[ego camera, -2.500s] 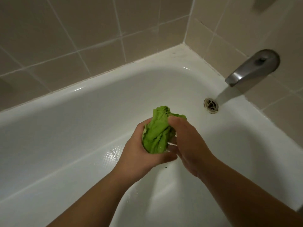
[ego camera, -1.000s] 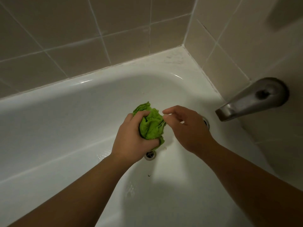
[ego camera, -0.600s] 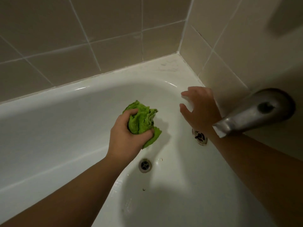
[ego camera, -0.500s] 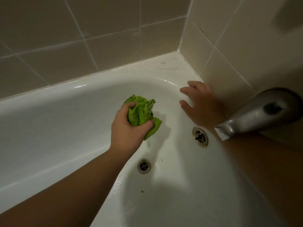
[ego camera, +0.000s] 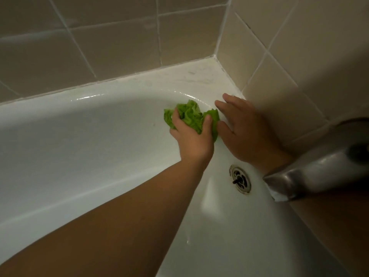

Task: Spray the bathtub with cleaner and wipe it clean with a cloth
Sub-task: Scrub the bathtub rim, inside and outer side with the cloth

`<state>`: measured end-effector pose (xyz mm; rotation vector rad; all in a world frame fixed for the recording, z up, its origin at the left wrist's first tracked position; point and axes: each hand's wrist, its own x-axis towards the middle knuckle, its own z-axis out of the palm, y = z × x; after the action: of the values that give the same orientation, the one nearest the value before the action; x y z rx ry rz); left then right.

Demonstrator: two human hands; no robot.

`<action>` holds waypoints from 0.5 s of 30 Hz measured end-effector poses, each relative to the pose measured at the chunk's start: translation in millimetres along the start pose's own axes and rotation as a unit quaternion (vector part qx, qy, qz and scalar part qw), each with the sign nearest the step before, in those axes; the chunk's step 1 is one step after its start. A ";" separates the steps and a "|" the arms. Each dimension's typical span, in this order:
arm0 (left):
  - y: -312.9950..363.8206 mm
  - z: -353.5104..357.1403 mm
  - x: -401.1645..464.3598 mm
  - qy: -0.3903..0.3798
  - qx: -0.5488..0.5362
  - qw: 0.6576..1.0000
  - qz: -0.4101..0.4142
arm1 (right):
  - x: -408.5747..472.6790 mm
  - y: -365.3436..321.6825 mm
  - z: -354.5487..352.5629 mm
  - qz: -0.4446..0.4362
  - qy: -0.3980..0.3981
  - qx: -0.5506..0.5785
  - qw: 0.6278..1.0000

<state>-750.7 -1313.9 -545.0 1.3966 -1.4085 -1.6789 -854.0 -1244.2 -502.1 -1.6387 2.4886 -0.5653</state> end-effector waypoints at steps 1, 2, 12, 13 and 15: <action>-8.2 3.4 -1.3 -0.015 -0.010 1.000 -0.026 | 0.2 -0.5 -0.1 -0.002 0.004 0.004 1.000; -15.8 4.5 -2.6 -0.030 -0.013 0.998 -0.049 | 0.1 -0.5 -0.2 -0.003 0.008 0.009 1.000; -50.6 7.8 -4.9 -0.024 -0.006 0.999 0.032 | -21.2 5.8 4.0 -0.010 0.015 -0.049 0.999; -55.3 6.4 -7.7 -0.046 0.002 0.999 0.027 | -20.6 5.8 3.1 -0.006 0.001 -0.056 0.998; -56.5 1.2 -11.7 -0.074 0.022 0.996 0.053 | -19.9 6.1 1.0 -0.006 -0.011 -0.063 0.998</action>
<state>-736.4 -1285.7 -593.2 1.2180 -1.5809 -1.7217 -850.8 -1224.4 -507.4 -1.6938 2.5495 -0.3960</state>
